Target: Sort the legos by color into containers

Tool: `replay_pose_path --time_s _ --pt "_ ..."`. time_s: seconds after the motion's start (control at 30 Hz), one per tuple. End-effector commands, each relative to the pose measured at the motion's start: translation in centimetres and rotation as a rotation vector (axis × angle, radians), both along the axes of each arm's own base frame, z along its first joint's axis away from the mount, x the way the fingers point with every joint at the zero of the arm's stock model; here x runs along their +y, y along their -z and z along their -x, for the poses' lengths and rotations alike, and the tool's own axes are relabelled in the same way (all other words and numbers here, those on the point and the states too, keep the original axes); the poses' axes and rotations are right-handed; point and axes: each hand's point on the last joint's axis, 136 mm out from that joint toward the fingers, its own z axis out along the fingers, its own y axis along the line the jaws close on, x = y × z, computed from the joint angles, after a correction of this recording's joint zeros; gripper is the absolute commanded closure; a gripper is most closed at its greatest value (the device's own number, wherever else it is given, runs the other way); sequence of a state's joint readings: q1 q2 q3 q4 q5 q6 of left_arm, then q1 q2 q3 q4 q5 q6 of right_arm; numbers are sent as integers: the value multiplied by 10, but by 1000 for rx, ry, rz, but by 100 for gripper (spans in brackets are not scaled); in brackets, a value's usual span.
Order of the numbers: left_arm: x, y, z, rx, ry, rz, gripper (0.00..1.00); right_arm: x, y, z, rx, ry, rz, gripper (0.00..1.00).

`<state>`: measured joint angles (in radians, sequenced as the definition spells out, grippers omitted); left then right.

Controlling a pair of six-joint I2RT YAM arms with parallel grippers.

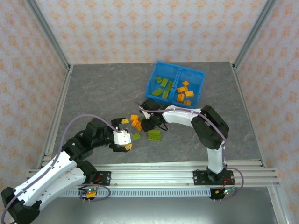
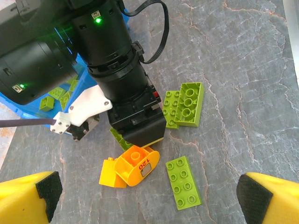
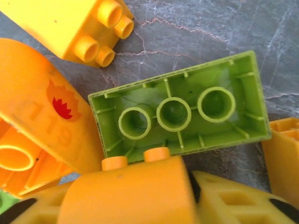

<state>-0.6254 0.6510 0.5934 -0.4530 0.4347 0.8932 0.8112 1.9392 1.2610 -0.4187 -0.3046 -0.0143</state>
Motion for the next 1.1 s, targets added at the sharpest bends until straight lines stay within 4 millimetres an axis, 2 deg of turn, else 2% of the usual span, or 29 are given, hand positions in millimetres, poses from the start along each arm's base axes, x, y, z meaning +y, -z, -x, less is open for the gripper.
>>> replay_pose_path --time_s 0.0,0.07,0.2,0.33,0.43,0.53,0.6,0.67,0.77,0.83,0.93,1.07 --pt "0 7 2 5 19 -17 0 11 -17 -10 -45 -12 -32 63" --pt "0 8 2 6 22 -18 0 9 -23 -11 -66 2 -35 67" --pt "-1 7 1 3 22 -15 0 -1 -45 -14 -126 41 -46 70" --pt "-1 6 0 -1 20 -8 0 -12 -79 -18 -213 96 -91 71" --pt "-2 5 -1 -6 16 0 0 -23 -117 -28 -278 187 -183 74" --pt "-2 4 -2 -5 12 8 0 -53 -155 -51 -364 349 -294 74" --pt "-2 3 -2 -7 8 13 0 -84 -177 -69 -436 476 -330 74" --pt "-2 2 -2 -9 6 16 0 -121 -188 -87 -509 610 -310 73" --pt "-3 2 -2 -10 8 19 0 -171 -188 -111 -542 787 -260 72" --pt "-2 2 -1 -5 7 16 0 -194 -178 -126 -506 865 -260 72" --pt "-2 1 -1 -12 10 16 0 -215 -155 -148 -446 926 -204 72" --pt "-2 1 0 -11 12 17 0 -228 -121 -172 -388 977 -131 73"
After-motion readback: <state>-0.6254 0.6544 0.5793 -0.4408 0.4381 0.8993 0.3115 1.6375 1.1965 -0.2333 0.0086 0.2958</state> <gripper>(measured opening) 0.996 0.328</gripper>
